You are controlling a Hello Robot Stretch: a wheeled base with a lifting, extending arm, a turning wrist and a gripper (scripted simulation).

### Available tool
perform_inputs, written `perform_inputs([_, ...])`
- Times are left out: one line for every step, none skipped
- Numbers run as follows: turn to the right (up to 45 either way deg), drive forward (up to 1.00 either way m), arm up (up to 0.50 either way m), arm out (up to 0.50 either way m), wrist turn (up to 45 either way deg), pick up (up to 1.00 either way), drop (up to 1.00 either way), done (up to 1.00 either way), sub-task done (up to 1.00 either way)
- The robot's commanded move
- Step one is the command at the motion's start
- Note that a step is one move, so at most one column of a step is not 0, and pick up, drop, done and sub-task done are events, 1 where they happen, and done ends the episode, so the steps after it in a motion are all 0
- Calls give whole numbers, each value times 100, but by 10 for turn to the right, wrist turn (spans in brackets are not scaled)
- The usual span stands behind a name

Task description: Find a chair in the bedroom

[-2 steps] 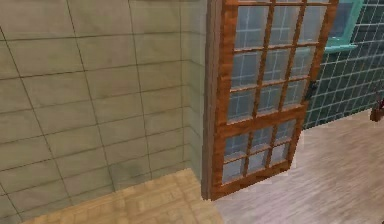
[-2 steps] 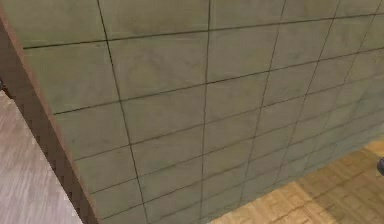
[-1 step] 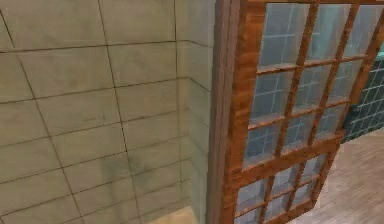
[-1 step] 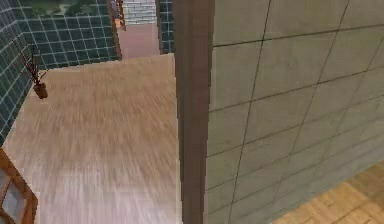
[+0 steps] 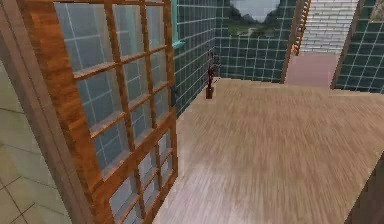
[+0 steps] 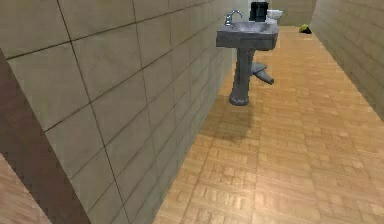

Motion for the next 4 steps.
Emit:
perform_inputs([180, 0, 0, 0, 0, 0, 0, 0, 0])
perform_inputs([0, 75, 0, 0, 0, 0, 0, 0, 0])
perform_inputs([450, 0, 0, 0, 0, 0, 0, 0, 0])
perform_inputs([390, 0, 0, 0, 0, 0, 0, 0, 0])
